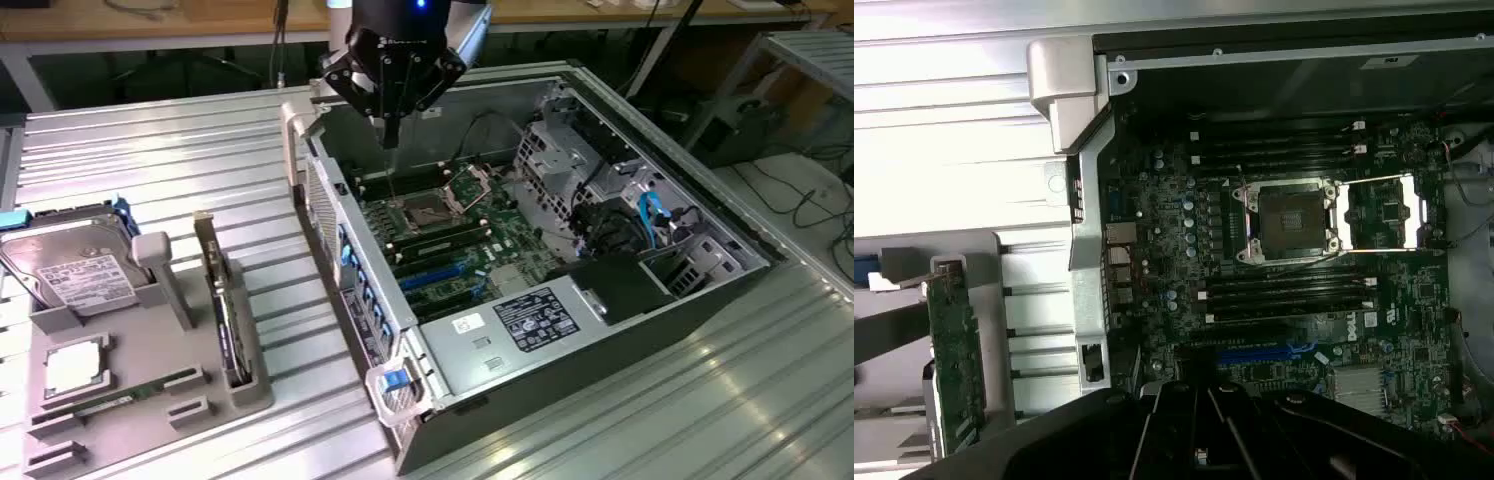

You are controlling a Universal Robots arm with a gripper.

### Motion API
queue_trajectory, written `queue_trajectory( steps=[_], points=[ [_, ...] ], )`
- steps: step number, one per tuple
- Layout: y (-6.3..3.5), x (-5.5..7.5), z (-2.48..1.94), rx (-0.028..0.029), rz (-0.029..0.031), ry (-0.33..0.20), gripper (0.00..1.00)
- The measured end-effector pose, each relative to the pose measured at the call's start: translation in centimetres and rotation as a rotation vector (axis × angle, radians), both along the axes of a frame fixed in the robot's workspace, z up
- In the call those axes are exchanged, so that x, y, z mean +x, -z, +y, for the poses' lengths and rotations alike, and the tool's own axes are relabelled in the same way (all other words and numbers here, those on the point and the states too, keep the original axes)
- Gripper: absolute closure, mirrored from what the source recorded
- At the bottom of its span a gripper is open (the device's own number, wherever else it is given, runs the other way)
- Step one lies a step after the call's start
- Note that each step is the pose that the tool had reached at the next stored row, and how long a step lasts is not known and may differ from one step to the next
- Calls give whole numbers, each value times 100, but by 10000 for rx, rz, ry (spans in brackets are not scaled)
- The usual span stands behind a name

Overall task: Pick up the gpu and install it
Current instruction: 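Reach for the gpu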

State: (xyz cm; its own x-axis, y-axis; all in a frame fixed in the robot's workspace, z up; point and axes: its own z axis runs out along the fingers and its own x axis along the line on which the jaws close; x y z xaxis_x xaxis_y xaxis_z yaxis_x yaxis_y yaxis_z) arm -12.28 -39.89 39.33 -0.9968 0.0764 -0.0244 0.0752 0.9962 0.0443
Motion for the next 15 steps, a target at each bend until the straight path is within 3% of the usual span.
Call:
queue_trajectory(
  steps=[15],
  points=[
    [0, -178, -4, 1, 0, -1, 89]
  ],
)
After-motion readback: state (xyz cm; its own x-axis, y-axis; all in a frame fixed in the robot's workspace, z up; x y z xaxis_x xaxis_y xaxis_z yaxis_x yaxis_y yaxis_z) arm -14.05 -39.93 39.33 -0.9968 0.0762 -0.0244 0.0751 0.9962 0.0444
